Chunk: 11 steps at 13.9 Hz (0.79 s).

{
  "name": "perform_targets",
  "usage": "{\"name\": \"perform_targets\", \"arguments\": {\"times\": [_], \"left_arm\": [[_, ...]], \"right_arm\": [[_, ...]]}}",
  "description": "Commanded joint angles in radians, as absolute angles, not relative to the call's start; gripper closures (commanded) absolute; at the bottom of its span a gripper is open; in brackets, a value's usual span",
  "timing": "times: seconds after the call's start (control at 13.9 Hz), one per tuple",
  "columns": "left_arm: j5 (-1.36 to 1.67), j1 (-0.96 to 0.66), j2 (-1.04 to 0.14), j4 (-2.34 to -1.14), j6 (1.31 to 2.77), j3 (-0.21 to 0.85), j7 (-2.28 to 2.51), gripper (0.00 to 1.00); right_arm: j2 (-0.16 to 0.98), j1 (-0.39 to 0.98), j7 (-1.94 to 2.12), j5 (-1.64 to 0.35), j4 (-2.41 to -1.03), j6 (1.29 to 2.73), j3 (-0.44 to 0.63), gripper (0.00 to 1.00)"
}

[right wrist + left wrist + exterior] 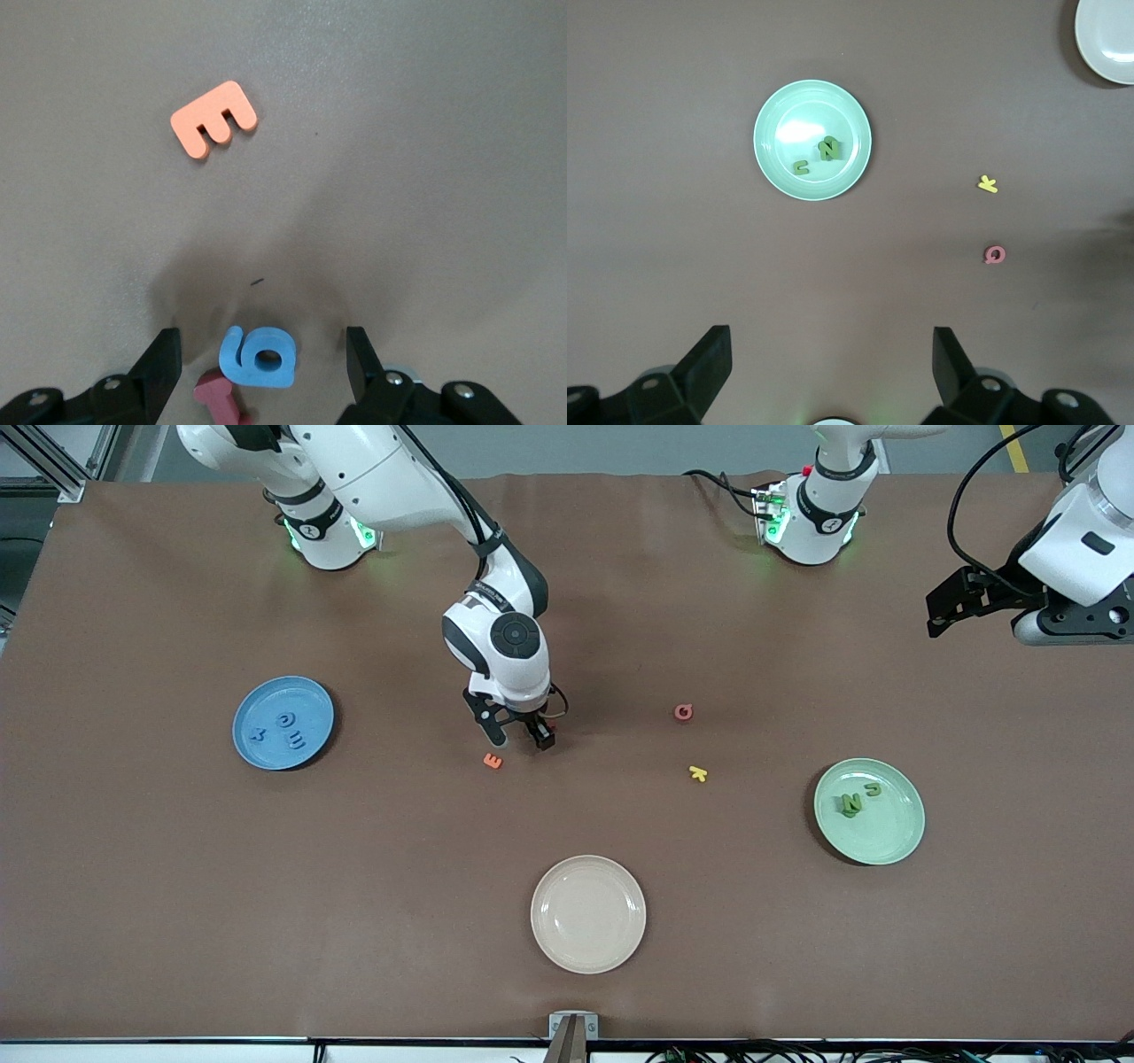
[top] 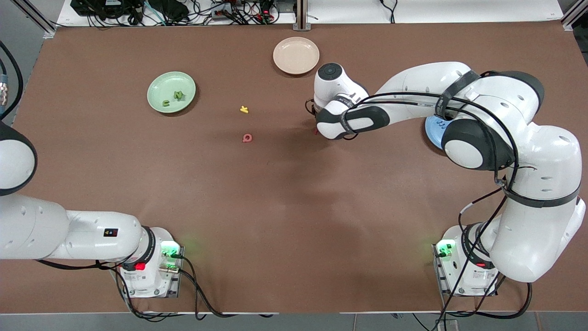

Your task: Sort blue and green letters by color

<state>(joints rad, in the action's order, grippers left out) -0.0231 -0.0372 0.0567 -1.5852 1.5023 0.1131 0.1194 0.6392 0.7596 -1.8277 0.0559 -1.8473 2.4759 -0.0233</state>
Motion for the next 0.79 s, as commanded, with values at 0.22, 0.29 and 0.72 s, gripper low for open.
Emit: {"name": "perform_targets", "arguments": {"times": [0.22, 0.29, 0.72], "left_arm": [[-0.015, -0.031, 0.048, -1.583, 1.519, 0.112, 0.101, 0.00], [-0.009, -0.032, 0.048, -1.583, 1.520, 0.112, 0.101, 0.00], [-0.009, -0.032, 0.045, -1.585, 1.543, 0.112, 0.103, 0.00]], "right_arm": [[0.646, 0.773, -1.848, 0.069, -1.833, 2.474, -0.014, 0.52], [0.647, 0.773, -1.847, 0.069, -1.833, 2.474, -0.014, 0.59], [0.647, 0.773, -1.836, 0.071, -1.833, 2.471, -0.012, 0.96]]}}
